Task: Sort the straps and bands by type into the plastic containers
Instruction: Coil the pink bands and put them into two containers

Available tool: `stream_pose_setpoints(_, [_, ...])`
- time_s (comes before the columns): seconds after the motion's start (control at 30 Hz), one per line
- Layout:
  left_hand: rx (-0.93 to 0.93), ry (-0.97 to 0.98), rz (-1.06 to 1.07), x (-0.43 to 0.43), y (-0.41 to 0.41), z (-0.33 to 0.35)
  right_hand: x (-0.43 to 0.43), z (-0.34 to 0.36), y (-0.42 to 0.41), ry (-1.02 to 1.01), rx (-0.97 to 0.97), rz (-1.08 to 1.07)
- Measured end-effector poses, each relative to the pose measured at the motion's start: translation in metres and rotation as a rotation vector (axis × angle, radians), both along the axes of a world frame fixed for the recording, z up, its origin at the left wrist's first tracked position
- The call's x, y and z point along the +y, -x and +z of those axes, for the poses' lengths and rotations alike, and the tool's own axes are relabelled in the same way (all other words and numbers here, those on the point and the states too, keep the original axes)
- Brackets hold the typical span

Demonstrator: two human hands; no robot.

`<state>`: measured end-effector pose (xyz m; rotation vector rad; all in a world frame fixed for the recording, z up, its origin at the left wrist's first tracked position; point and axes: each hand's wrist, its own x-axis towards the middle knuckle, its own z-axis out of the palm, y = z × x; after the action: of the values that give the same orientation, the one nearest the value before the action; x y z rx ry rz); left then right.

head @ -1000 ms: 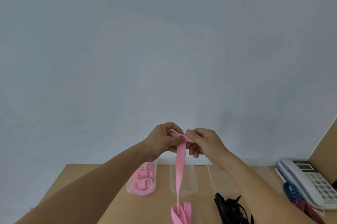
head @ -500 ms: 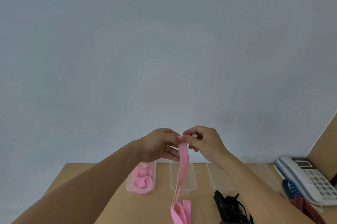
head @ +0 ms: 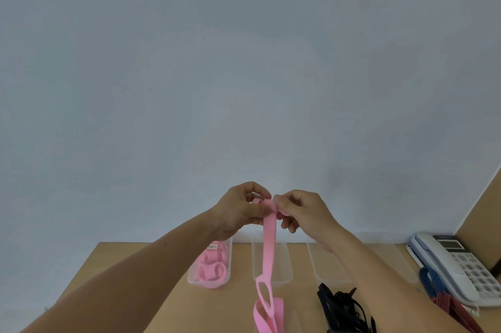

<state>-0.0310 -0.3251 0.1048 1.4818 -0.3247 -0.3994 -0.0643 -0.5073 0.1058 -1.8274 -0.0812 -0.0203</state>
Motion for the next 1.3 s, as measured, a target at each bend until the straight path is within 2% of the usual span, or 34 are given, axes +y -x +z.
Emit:
stream_pose_setpoints(0.07, [-0.009, 0.003, 0.020, -0.001, 0.001, -0.001, 0.001, -0.001, 0.000, -0.002, -0.010, 0.001])
stream_pose_setpoints(0.17, [0.078, -0.005, -0.028, 0.000, 0.002, -0.002, 0.000, -0.002, 0.000, -0.009, -0.051, -0.015])
stream_pose_setpoints(0.3, [0.056, -0.177, -0.088, 0.002, 0.002, 0.000, 0.000, -0.003, -0.001, -0.014, -0.095, -0.010])
stream_pose_setpoints(0.4, [0.061, -0.218, -0.105, 0.004, 0.003, 0.004, 0.001, -0.005, 0.000, -0.016, -0.110, 0.013])
stream_pose_setpoints(0.5, [0.122, -0.179, -0.156, 0.006, 0.004, 0.007, 0.001, -0.007, 0.000, -0.007, -0.116, 0.034])
stream_pose_setpoints(0.6, [0.147, -0.111, -0.116, 0.006, 0.003, 0.008, 0.000, -0.009, -0.001, -0.010, -0.120, 0.052])
stream_pose_setpoints(0.73, [0.132, -0.041, -0.057, 0.005, 0.004, 0.005, -0.001, -0.007, -0.002, -0.013, -0.088, 0.053])
stream_pose_setpoints(0.87, [0.079, 0.012, -0.034, 0.007, 0.003, 0.005, 0.001, -0.003, -0.002, -0.103, 0.005, 0.018])
stream_pose_setpoints(1.03, [0.109, 0.024, -0.022, 0.007, 0.003, 0.001, 0.002, -0.002, -0.001, -0.020, -0.017, 0.012])
stream_pose_setpoints(1.3, [0.127, -0.219, -0.115, 0.010, 0.000, 0.005, 0.003, -0.005, -0.002, -0.001, -0.100, -0.033])
